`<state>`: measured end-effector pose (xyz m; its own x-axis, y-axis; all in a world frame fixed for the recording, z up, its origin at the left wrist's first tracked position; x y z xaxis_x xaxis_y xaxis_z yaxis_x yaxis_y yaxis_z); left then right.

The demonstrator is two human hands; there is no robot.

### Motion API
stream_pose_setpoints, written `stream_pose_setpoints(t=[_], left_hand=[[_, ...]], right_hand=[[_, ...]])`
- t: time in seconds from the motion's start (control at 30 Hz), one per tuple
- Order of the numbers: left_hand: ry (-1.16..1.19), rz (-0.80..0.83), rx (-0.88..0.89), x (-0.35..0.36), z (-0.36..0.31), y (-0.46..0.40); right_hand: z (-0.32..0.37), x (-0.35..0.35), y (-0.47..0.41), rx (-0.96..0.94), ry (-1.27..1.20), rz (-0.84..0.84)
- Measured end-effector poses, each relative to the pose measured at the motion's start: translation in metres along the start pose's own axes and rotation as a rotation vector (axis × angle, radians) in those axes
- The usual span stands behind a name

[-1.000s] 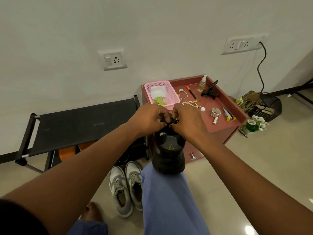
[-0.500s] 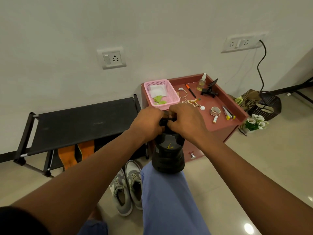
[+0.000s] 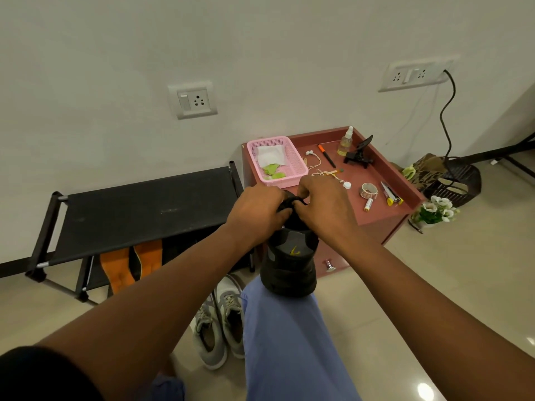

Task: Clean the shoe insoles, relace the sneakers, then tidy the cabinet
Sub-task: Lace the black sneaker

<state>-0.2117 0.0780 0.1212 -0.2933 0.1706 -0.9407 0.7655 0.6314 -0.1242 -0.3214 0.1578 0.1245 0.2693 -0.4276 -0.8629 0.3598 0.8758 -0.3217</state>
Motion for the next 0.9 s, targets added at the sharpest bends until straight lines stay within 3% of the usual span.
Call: stream_pose_setpoints(t=[0.1, 0.27, 0.6, 0.9], left_hand=[[0.015, -0.036, 0.0, -0.002, -0.001, 0.002], [0.025, -0.025, -0.045, -0.003, 0.002, 0.007], [0.069, -0.115, -0.08, -0.066, 0.023, 0.03], [0.099, -0.305, -0.244, -0.162, 0.126, 0.102]], right_hand=[[-0.008, -0.006, 0.001, 0.089, -0.049, 0.105], [-0.017, 0.001, 0.013, 0.209, 0.016, 0.438], [0.039, -0.022, -0.012, 0.056, 0.086, 0.272], [0.18, -0.01, -0.05, -0.245, 0.023, 0.242]])
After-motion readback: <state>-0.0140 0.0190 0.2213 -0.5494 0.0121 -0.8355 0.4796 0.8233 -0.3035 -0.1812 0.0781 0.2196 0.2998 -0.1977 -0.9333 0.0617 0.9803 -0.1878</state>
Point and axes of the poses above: each hand's wrist, its own y-axis away from the middle knuckle, its own x-axis out of the palm, z = x × y, the point moved 5 cm from there along -y, towards the middle knuckle, and after that the axes turned 10 degrees about -x, right-handed, at the moved point
